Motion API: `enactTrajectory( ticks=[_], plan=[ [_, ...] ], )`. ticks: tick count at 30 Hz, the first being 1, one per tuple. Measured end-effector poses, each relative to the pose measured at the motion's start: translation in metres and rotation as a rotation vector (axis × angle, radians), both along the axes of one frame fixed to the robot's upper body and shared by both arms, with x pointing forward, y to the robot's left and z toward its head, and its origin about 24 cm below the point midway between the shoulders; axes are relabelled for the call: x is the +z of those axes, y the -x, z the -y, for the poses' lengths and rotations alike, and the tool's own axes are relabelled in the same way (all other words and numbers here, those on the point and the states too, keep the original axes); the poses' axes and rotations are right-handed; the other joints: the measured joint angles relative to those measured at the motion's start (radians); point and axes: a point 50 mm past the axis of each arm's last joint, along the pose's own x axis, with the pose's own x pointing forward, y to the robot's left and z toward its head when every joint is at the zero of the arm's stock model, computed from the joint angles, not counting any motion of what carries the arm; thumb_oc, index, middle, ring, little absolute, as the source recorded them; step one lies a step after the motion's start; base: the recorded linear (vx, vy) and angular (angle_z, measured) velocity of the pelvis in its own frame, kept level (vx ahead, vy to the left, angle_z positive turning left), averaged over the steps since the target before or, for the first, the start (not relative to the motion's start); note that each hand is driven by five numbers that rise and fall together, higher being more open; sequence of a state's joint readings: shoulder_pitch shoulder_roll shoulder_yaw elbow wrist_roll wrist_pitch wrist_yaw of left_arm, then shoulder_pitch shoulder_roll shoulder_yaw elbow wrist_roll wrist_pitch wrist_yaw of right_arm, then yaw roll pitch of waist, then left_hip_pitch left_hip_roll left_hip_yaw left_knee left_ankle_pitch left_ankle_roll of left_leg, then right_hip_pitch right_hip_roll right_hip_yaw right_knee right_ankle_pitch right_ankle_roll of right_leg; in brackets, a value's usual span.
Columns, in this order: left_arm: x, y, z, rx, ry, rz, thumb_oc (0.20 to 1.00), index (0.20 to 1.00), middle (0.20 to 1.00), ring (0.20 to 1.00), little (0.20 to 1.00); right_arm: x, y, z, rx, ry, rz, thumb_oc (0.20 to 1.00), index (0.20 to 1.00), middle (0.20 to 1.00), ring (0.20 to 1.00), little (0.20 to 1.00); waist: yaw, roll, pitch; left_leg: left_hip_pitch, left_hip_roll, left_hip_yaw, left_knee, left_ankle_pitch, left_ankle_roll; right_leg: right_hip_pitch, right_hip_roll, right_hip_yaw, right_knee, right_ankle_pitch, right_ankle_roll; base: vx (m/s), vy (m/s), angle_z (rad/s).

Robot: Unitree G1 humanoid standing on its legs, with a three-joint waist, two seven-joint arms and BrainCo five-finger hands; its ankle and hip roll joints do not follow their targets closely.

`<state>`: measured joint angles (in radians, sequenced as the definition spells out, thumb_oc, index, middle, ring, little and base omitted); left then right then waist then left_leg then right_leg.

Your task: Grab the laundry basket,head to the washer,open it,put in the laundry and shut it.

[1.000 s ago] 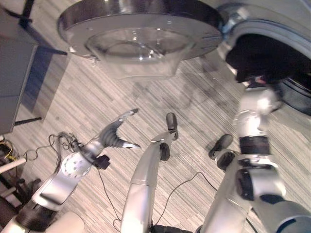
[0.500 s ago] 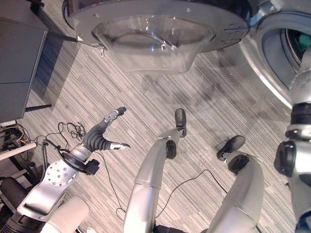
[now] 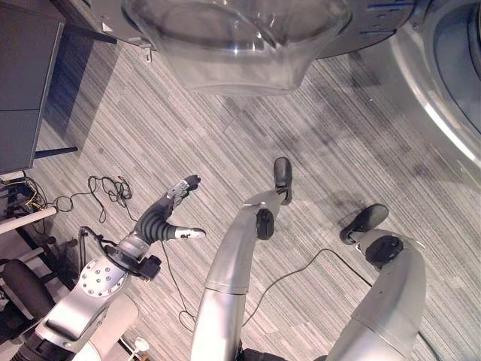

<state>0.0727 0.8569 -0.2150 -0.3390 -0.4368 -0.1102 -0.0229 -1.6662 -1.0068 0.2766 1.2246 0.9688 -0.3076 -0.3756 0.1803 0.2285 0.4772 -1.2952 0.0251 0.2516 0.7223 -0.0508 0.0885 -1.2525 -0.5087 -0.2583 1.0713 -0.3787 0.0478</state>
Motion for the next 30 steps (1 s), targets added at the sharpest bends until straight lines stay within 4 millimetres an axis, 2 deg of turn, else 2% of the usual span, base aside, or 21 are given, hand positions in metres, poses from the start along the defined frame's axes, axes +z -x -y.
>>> enactTrajectory(
  ticks=[2, 4, 5, 7, 9, 10, 11, 12, 13, 15, 17, 18, 19, 20, 21, 23, 24, 27, 30],
  plan=[
    [0.003, -0.001, -0.003, 0.002, -0.006, -0.002, 1.0, 1.0, 1.0, 1.0, 1.0, -0.043, -0.014, 0.023, -0.034, -0.058, -0.269, 1.0, 1.0, 1.0, 1.0, 1.0, -0.004, -0.014, -0.002, 0.006, 0.008, -0.005, -0.014, 0.004, 0.0, 0.012, 0.017, -0.01, -0.024, 0.012, 0.003, -0.02, 0.017, -0.1],
    [0.002, 0.001, -0.006, 0.01, -0.008, -0.015, 1.0, 1.0, 1.0, 1.0, 1.0, -0.079, -0.027, 0.025, 0.024, -0.186, -0.404, 1.0, 1.0, 1.0, 1.0, 1.0, -0.025, -0.014, -0.002, 0.011, 0.012, -0.015, -0.043, 0.017, 0.002, 0.03, 0.03, -0.035, -0.066, 0.03, 0.004, -0.04, 0.036, -0.15],
    [-0.001, 0.002, -0.007, 0.015, -0.016, -0.033, 1.0, 1.0, 1.0, 1.0, 1.0, -0.087, -0.043, 0.011, 0.122, -0.181, -0.403, 1.0, 1.0, 1.0, 1.0, 1.0, -0.05, -0.018, -0.002, 0.019, 0.015, -0.012, -0.078, 0.031, 0.006, 0.036, 0.047, -0.04, -0.107, 0.055, 0.007, -0.05, 0.057, -0.22],
    [-0.002, 0.002, -0.009, 0.031, -0.013, -0.037, 1.0, 1.0, 1.0, 1.0, 1.0, -0.088, -0.057, -0.008, 0.203, -0.137, -0.374, 1.0, 1.0, 1.0, 1.0, 1.0, -0.079, -0.02, -0.001, 0.033, 0.018, -0.002, -0.113, 0.043, 0.012, 0.047, 0.062, -0.042, -0.147, 0.079, 0.012, -0.05, 0.045, -0.2],
    [0.0, 0.001, -0.011, 0.046, -0.007, -0.031, 1.0, 1.0, 1.0, 1.0, 1.0, -0.097, -0.077, -0.038, 0.309, -0.096, -0.363, 1.0, 1.0, 1.0, 1.0, 1.0, -0.113, -0.027, 0.004, 0.084, 0.019, 0.011, -0.165, 0.058, 0.016, 0.086, 0.079, -0.039, -0.198, 0.111, 0.019, -0.06, 0.036, -0.24],
    [0.001, 0.0, -0.011, 0.068, 0.028, -0.017, 1.0, 1.0, 1.0, 1.0, 1.0, -0.117, -0.092, -0.066, 0.384, -0.07, -0.362, 1.0, 1.0, 1.0, 1.0, 1.0, -0.143, -0.042, -0.004, 0.132, 0.018, 0.022, -0.197, 0.062, 0.015, 0.123, 0.09, -0.034, -0.238, 0.122, 0.028, -0.09, 0.06, -0.26],
    [-0.001, 0.003, -0.013, 0.09, 0.048, -0.019, 1.0, 1.0, 1.0, 1.0, 1.0, -0.126, -0.096, -0.098, 0.473, 0.007, -0.3, 1.0, 1.0, 1.0, 1.0, 1.0, -0.158, -0.059, -0.014, 0.149, 0.019, 0.025, -0.212, 0.061, 0.013, 0.136, 0.098, -0.032, -0.258, 0.123, 0.029, -0.11, 0.064, -0.22],
    [-0.002, 0.0, -0.014, 0.108, 0.067, -0.02, 1.0, 1.0, 1.0, 1.0, 1.0, -0.131, -0.089, -0.122, 0.568, 0.034, -0.201, 1.0, 1.0, 1.0, 1.0, 1.0, -0.162, -0.075, -0.025, 0.167, 0.017, 0.032, -0.245, 0.069, 0.003, 0.139, 0.105, -0.024, -0.279, 0.127, 0.032, -0.07, 0.03, -0.25],
    [-0.005, -0.006, -0.012, 0.105, 0.072, -0.032, 1.0, 1.0, 1.0, 1.0, 1.0, -0.148, -0.081, -0.162, 0.702, 0.058, -0.113, 1.0, 1.0, 1.0, 1.0, 1.0, -0.166, -0.09, -0.034, 0.198, 0.02, 0.036, -0.302, 0.098, -0.007, 0.159, 0.124, -0.028, -0.322, 0.152, 0.027, -0.05, 0.029, -0.21],
    [-0.002, -0.011, -0.01, 0.098, 0.078, -0.022, 1.0, 1.0, 1.0, 1.0, 1.0, -0.17, -0.079, -0.184, 0.755, 0.053, -0.116, 1.0, 1.0, 1.0, 1.0, 1.0, -0.164, -0.091, -0.035, 0.229, 0.024, 0.032, -0.337, 0.113, -0.014, 0.189, 0.135, -0.039, -0.346, 0.16, 0.024, -0.02, 0.013, -0.08],
    [0.0, -0.012, -0.009, 0.088, 0.083, -0.01, 1.0, 1.0, 1.0, 1.0, 1.0, -0.197, -0.08, -0.181, 0.743, 0.007, -0.177, 1.0, 1.0, 1.0, 1.0, 1.0, -0.145, -0.091, -0.035, 0.259, 0.026, 0.029, -0.361, 0.122, -0.022, 0.216, 0.144, -0.048, -0.361, 0.16, 0.023, -0.02, 0.02, 0.0],
    [-0.004, -0.01, -0.009, 0.088, 0.085, -0.026, 1.0, 1.0, 1.0, 1.0, 1.0, -0.229, -0.076, -0.173, 0.708, -0.009, -0.255, 1.0, 1.0, 1.0, 1.0, 1.0, -0.124, -0.091, -0.036, 0.283, 0.03, 0.025, -0.379, 0.126, -0.029, 0.241, 0.147, -0.054, -0.374, 0.158, 0.018, -0.03, 0.057, -0.04],
    [-0.008, -0.008, -0.008, 0.089, 0.09, -0.044, 1.0, 1.0, 1.0, 1.0, 1.0, -0.264, -0.065, -0.176, 0.718, -0.008, -0.328, 1.0, 1.0, 1.0, 1.0, 1.0, -0.116, -0.092, -0.036, 0.305, 0.033, 0.025, -0.401, 0.133, -0.035, 0.26, 0.16, -0.056, -0.394, 0.161, 0.014, -0.03, 0.045, -0.07],
    [-0.01, -0.008, -0.008, 0.09, 0.093, -0.052, 1.0, 1.0, 1.0, 1.0, 1.0, -0.278, -0.059, -0.177, 0.724, 0.0, -0.357, 1.0, 1.0, 1.0, 1.0, 1.0, -0.115, -0.092, -0.036, 0.318, 0.034, 0.026, -0.411, 0.134, -0.037, 0.273, 0.163, -0.057, -0.406, 0.164, 0.014, 0.0, 0.023, -0.11],
    [-0.014, -0.008, -0.007, 0.085, 0.098, -0.065, 1.0, 1.0, 1.0, 1.0, 1.0, -0.306, -0.049, -0.182, 0.743, -0.001, -0.435, 1.0, 1.0, 1.0, 1.0, 1.0, -0.119, -0.093, -0.036, 0.346, 0.036, 0.026, -0.424, 0.136, -0.038, 0.303, 0.169, -0.061, -0.421, 0.166, 0.014, 0.01, 0.004, -0.08],
    [-0.016, -0.007, -0.004, 0.08, 0.125, -0.071, 1.0, 1.0, 1.0, 1.0, 1.0, -0.346, -0.035, -0.191, 0.779, -0.023, -0.551, 1.0, 1.0, 1.0, 1.0, 1.0, -0.137, -0.095, -0.037, 0.393, 0.037, 0.022, -0.448, 0.137, -0.04, 0.356, 0.179, -0.071, -0.448, 0.168, 0.017, 0.01, 0.001, -0.02],
    [-0.017, -0.006, -0.003, 0.071, 0.125, -0.074, 1.0, 1.0, 1.0, 1.0, 1.0, -0.373, -0.022, -0.194, 0.798, -0.04, -0.637, 1.0, 1.0, 1.0, 1.0, 1.0, -0.148, -0.101, -0.04, 0.422, 0.041, 0.018, -0.461, 0.14, -0.045, 0.389, 0.19, -0.08, -0.465, 0.17, 0.016, 0.03, 0.015, -0.03],
    [-0.019, -0.004, -0.004, 0.076, 0.114, -0.085, 1.0, 1.0, 1.0, 1.0, 1.0, -0.416, 0.005, -0.199, 0.854, -0.084, -0.783, 1.0, 1.0, 1.0, 1.0, 1.0, -0.156, -0.125, -0.053, 0.485, 0.052, 0.011, -0.503, 0.15, -0.059, 0.457, 0.217, -0.093, -0.517, 0.18, 0.011, 0.03, -0.003, -0.08],
    [-0.022, -0.001, -0.009, 0.092, 0.099, -0.099, 1.0, 1.0, 1.0, 1.0, 1.0, -0.441, 0.024, -0.204, 0.902, -0.075, -0.886, 1.0, 1.0, 1.0, 1.0, 1.0, -0.166, -0.176, -0.095, 0.521, 0.065, 0.01, -0.532, 0.158, -0.07, 0.494, 0.234, -0.101, -0.553, 0.186, 0.008, 0.02, 0.009, -0.1]
  ],
)
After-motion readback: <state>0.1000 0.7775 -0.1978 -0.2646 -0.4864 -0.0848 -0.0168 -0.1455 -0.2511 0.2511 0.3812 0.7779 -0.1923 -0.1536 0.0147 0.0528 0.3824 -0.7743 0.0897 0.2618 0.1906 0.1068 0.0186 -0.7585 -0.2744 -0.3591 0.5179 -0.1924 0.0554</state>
